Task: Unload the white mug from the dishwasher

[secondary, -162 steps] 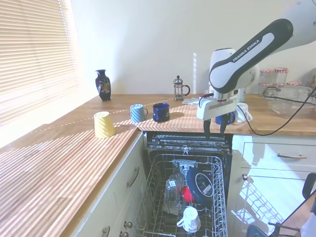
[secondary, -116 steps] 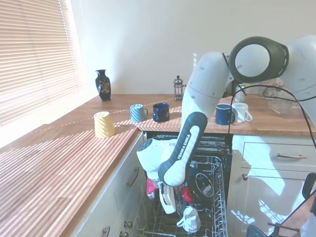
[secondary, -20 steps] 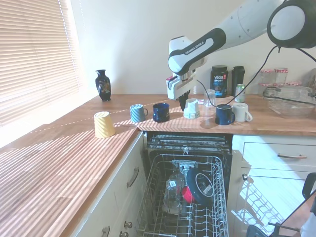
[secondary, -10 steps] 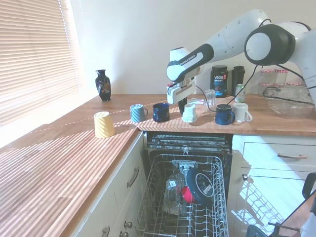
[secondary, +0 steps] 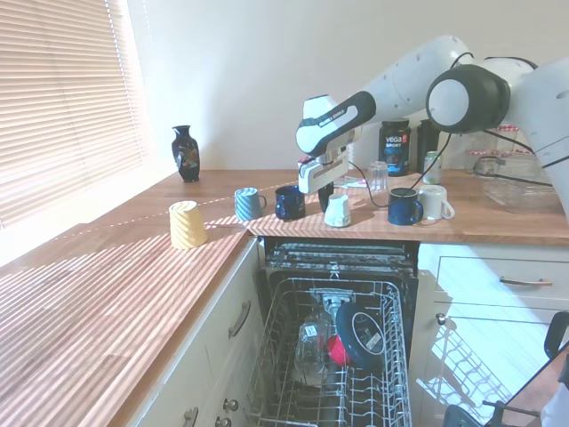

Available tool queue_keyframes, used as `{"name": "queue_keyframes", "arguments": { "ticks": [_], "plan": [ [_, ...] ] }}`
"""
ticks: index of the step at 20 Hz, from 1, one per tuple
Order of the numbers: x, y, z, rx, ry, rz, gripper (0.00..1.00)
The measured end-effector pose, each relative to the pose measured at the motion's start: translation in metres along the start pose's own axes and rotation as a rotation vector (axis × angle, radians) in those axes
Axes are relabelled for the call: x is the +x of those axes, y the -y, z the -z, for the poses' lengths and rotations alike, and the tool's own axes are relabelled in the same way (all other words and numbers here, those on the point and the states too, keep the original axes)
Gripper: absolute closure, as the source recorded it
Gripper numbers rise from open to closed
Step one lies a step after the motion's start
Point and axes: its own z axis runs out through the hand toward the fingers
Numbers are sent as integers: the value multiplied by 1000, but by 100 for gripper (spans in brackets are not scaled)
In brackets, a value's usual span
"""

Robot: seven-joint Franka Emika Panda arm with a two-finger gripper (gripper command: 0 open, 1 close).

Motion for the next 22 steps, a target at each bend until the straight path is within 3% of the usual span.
{"name": "queue_keyframes", "arguments": {
  "ticks": [4,5,12,22],
  "plan": [
    [8,-3,0,-10,5,-11,100],
    [11,-5,1,-13,7,-16,0],
    [36,-12,-9,-9,44,-78,0],
    [47,-16,8,-1,31,-92,0]
  ]
}}
